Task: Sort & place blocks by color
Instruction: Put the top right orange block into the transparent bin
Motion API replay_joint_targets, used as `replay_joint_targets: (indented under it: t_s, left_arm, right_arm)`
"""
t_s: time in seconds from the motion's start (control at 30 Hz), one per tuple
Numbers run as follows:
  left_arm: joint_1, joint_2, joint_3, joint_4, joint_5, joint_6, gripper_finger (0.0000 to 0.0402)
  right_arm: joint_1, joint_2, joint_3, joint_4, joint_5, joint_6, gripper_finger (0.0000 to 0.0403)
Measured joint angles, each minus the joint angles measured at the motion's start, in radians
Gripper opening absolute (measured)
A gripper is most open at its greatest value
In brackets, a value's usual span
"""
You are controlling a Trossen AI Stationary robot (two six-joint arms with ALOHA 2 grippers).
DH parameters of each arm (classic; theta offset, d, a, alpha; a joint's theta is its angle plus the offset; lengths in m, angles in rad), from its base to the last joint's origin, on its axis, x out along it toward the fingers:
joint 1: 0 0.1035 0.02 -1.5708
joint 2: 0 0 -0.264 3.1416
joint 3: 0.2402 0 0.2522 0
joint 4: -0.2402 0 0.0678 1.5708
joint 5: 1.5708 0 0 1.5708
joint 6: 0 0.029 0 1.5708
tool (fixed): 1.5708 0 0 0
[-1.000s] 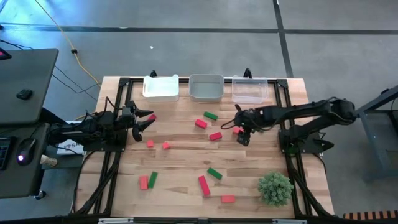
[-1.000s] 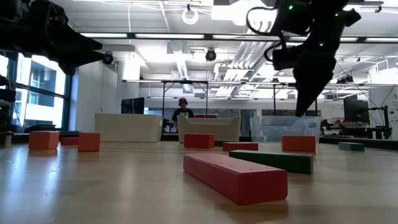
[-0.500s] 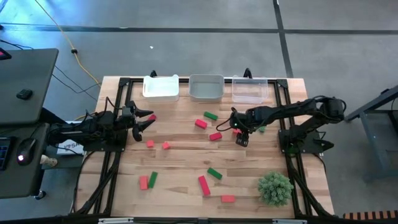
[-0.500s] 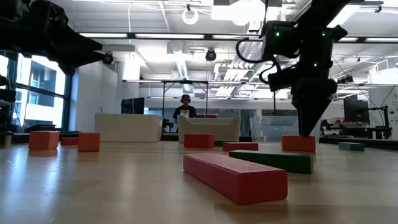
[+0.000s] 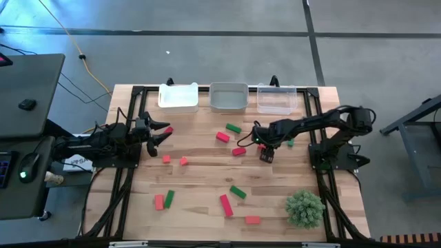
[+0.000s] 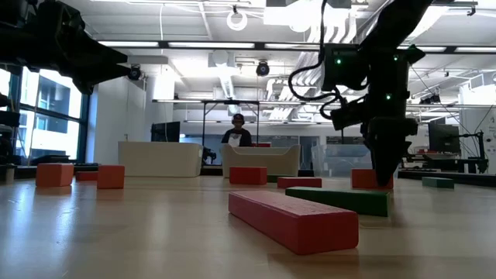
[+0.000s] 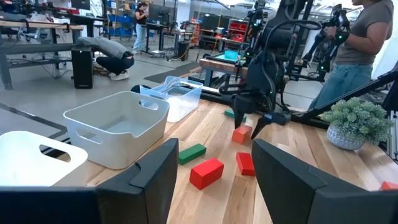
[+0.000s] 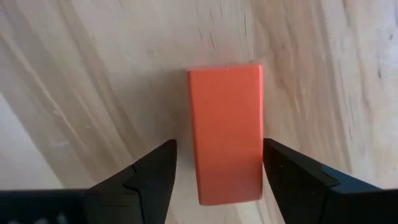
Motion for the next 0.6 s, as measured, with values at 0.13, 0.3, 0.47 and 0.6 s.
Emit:
replay_joint_targets:
  t_s: [0.13, 0.3, 0.47, 0.6]
  left_arm:
    - [0.0, 0.0, 0.0, 0.0, 0.0, 0.0, 0.0193]
    - [0.0, 0.0, 0.0, 0.0, 0.0, -0.008, 0.0193]
    - [0.0, 0.0, 0.0, -0.014, 0.0, -0.008, 0.0193]
    - [0.0, 0.0, 0.0, -0.04, 0.0, -0.009, 0.0193]
  right_arm:
    - [0.0, 0.007, 0.0, 0.004, -0.01, 0.031, 0.0221]
    - [0.0, 0.007, 0.0, 0.005, -0.028, 0.053, 0.0161]
    - [0.0, 0.006, 0.0, 0.006, -0.039, 0.103, 0.0109]
    - [0.001, 0.006, 0.0, 0.007, -0.044, 0.149, 0.0109]
